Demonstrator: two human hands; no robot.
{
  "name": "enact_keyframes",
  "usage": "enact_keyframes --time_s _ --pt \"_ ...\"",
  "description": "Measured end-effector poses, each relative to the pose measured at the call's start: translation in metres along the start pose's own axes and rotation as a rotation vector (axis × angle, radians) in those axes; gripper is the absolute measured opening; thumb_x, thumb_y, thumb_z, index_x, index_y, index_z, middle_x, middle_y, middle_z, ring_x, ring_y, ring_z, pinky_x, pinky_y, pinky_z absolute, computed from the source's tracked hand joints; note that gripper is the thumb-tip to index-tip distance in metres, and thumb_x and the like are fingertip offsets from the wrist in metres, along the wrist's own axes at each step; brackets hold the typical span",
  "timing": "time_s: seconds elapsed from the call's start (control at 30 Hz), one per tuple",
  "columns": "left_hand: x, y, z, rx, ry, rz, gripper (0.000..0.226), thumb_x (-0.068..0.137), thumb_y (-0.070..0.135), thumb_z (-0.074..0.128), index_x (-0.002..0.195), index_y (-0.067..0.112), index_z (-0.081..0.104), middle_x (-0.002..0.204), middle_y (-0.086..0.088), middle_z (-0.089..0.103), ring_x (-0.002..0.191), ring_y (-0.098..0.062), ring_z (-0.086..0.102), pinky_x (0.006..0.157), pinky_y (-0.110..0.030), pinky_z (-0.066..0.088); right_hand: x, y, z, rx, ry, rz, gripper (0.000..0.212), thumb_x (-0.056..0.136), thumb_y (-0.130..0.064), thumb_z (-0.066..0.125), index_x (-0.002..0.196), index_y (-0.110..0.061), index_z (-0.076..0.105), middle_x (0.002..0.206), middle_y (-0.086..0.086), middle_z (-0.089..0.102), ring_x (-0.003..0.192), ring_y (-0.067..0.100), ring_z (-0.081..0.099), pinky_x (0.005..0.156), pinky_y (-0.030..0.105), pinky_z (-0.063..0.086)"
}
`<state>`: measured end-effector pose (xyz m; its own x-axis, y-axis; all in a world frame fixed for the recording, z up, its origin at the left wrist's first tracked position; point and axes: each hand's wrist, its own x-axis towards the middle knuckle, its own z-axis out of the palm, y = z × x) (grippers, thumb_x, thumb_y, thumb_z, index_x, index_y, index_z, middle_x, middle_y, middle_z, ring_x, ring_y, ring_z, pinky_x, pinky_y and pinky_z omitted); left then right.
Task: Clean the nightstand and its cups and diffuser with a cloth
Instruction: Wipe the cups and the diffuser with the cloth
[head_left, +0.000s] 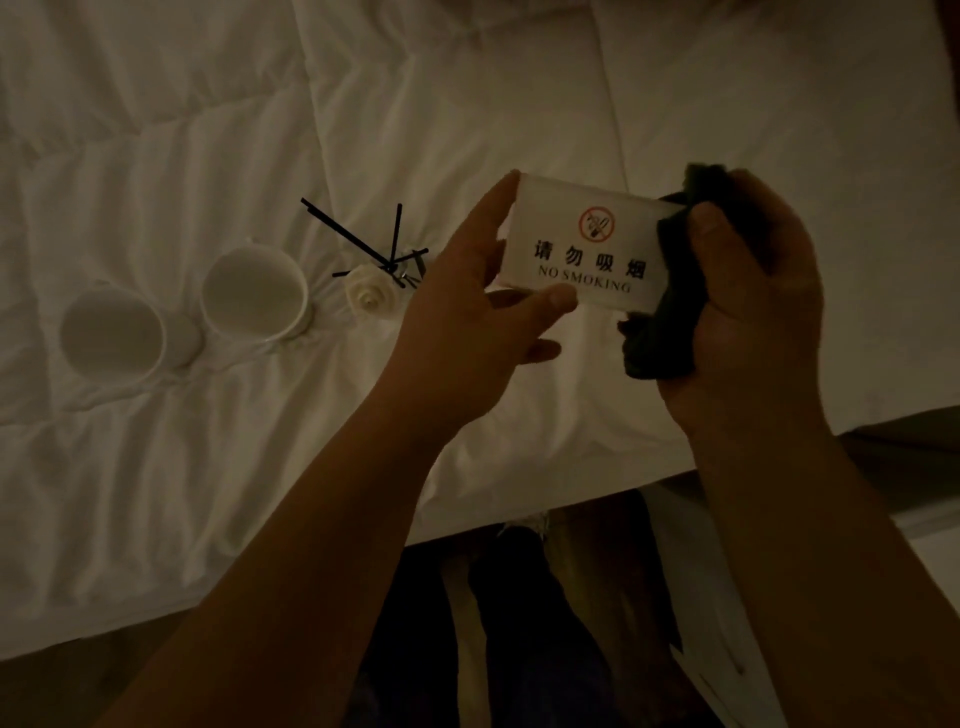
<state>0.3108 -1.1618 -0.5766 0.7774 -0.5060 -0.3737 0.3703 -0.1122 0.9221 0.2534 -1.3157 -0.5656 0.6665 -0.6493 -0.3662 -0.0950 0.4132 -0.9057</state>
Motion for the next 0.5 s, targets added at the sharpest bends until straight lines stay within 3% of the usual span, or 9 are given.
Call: enact_keyframes --time_s 0.07,0.13,0.2,0.27,0.37,0.43,0.5 --pt "0.000 0.010 0.005 -0.081 -0.006 -0.087 0.068 0.090 0.017 0.065 0.145 0.041 0.033 0.115 -0.002 0.064 0.097 -0.016 0.069 0.070 -0.034 0.060 -0.005 -0.004 0.001 -0.050 -0.043 -0.122 0.045 0.086 -0.014 0.065 0.128 -0.018 0.050 0.131 0.007 0.058 0.111 0.021 0.064 0.082 0.036 0.056" --pt "0.002 0.019 0.011 -0.412 0.013 -0.259 0.037 0.093 0.033 0.059 0.130 0.031 0.053 0.116 -0.010 0.064 0.101 -0.027 0.068 0.076 -0.045 0.058 -0.011 -0.004 0.003 -0.155 -0.131 -0.218 0.048 0.085 -0.018 0.066 0.129 -0.023 0.048 0.136 0.007 0.053 0.120 0.021 0.059 0.088 0.039 0.055" --pt "0.005 0.023 0.017 -0.673 0.041 -0.400 0.030 0.092 0.048 0.055 0.109 0.024 0.064 0.117 -0.015 0.066 0.105 -0.035 0.066 0.088 -0.054 0.053 -0.017 -0.001 0.005 -0.303 -0.231 -0.288 0.056 0.083 -0.024 0.066 0.134 -0.028 0.045 0.140 0.000 0.049 0.127 0.017 0.052 0.095 0.036 0.052" --pt "0.009 0.025 0.023 -0.816 -0.005 -0.449 0.041 0.091 0.055 0.052 0.103 0.018 0.067 0.110 -0.014 0.070 0.104 -0.032 0.067 0.097 -0.051 0.048 -0.024 0.005 0.008 -0.464 -0.396 -0.320 0.065 0.084 -0.033 0.064 0.143 -0.033 0.037 0.140 -0.022 0.044 0.134 0.007 0.044 0.102 0.030 0.046" --pt "0.013 0.025 0.025 -0.942 -0.065 -0.434 0.045 0.094 0.049 0.051 0.082 0.012 0.073 0.087 -0.007 0.071 0.088 -0.023 0.067 0.102 -0.042 0.045 -0.029 0.014 0.015 -0.656 -0.587 -0.284 0.069 0.083 -0.055 0.056 0.142 -0.054 0.022 0.130 -0.058 0.020 0.147 0.013 0.019 0.115 0.053 0.028" --pt "0.012 0.021 0.022 -0.956 -0.076 -0.424 0.044 0.097 0.045 0.049 0.083 0.012 0.075 0.094 -0.007 0.069 0.097 -0.024 0.064 0.104 -0.040 0.044 -0.029 0.014 0.018 -0.699 -0.602 -0.294 0.066 0.083 -0.057 0.053 0.139 -0.057 0.018 0.143 -0.047 0.019 0.148 0.018 0.018 0.113 0.057 0.028" --pt "0.010 0.019 0.017 -0.971 -0.087 -0.424 0.042 0.098 0.044 0.047 0.096 0.011 0.072 0.110 -0.008 0.066 0.111 -0.026 0.059 0.105 -0.038 0.043 -0.028 0.013 0.020 -0.696 -0.601 -0.282 0.065 0.083 -0.055 0.054 0.139 -0.050 0.021 0.157 -0.012 0.027 0.146 0.022 0.026 0.108 0.052 0.039"
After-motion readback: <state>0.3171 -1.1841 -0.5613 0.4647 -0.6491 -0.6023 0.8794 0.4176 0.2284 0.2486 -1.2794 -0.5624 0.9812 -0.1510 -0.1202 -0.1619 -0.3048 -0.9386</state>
